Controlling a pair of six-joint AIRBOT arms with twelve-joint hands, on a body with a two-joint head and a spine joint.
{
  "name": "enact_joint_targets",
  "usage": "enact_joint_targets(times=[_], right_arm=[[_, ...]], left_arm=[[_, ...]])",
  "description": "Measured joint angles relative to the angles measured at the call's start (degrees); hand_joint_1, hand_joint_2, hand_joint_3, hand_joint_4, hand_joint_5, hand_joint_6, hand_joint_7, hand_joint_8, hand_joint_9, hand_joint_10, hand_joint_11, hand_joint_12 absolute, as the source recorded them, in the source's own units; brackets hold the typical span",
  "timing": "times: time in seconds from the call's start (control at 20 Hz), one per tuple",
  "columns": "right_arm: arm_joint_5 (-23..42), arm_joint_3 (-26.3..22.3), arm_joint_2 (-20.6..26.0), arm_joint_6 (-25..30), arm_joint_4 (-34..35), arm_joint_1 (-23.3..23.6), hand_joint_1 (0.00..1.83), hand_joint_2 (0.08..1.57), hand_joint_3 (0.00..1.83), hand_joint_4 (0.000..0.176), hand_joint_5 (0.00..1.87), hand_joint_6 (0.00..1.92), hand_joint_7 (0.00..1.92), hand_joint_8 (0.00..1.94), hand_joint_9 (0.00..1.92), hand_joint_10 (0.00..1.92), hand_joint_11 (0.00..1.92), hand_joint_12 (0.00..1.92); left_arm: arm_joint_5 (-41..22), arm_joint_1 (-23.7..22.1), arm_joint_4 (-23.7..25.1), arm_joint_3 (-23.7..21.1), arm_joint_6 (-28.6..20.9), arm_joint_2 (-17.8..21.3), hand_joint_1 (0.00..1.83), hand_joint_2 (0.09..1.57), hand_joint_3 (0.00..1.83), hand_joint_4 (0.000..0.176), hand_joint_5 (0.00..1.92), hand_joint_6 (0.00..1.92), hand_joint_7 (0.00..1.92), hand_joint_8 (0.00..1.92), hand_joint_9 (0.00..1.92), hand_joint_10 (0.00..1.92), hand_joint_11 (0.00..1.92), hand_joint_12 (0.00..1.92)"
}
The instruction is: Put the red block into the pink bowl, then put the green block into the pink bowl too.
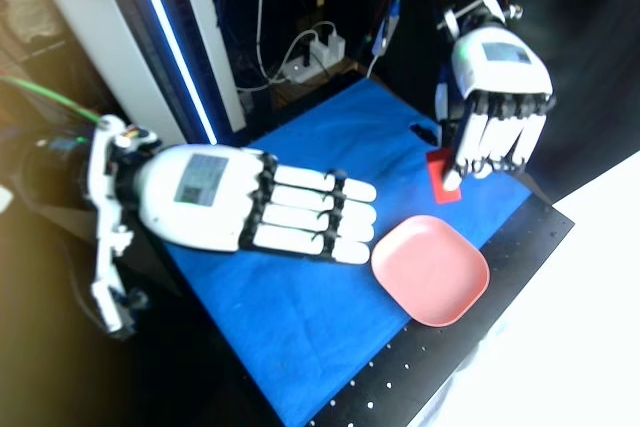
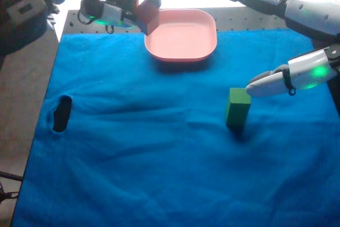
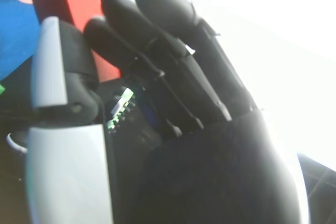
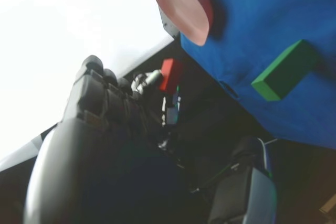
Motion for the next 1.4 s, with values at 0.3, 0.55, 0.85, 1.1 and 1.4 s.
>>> enact_joint_targets(times=[0.3,0.55,0.85,1.1,1.4], right_arm=[[0.0,0.7,-1.0,0.0,-1.0,0.0,0.45,0.74,0.00,0.030,0.00,0.00,0.04,0.01,0.00,0.00,0.00,0.00],[0.0,0.7,-1.1,0.5,-1.9,0.0,0.47,0.79,0.01,0.028,0.00,0.00,0.02,0.00,0.00,0.00,0.00,0.00],[0.0,1.0,-1.4,1.1,-2.4,0.0,0.44,0.75,0.00,0.016,0.00,0.00,0.08,0.02,0.03,0.01,0.00,0.00],[0.0,1.1,-1.7,1.2,-2.6,0.0,0.43,0.74,0.00,0.034,0.00,0.00,0.08,0.01,0.01,0.00,0.00,0.00],[0.2,1.1,-3.2,1.3,-2.6,-0.2,0.55,0.77,0.00,0.000,0.31,0.01,0.50,0.01,0.48,0.03,0.00,0.92]], left_arm=[[-0.5,-0.2,0.0,3.6,0.0,-4.2,1.30,1.01,0.00,0.000,1.11,0.63,1.37,0.46,1.57,0.01,1.25,0.86],[-0.2,-0.2,0.0,4.8,0.0,-5.3,1.30,0.99,0.00,0.000,1.17,0.53,1.40,0.43,1.59,0.01,1.19,1.03],[-0.1,-0.2,0.0,5.0,0.0,-5.3,1.21,0.96,0.00,0.000,0.67,0.00,0.75,0.00,0.81,0.00,0.58,0.66],[0.0,-0.2,-0.1,5.5,0.0,-5.4,1.21,0.96,0.00,0.000,0.87,0.02,0.92,0.01,0.97,0.01,0.66,0.78],[-0.4,-0.2,-1.1,4.0,-0.2,-3.2,1.26,1.10,0.00,0.000,0.88,0.98,1.12,0.90,1.27,0.16,0.88,1.25]])
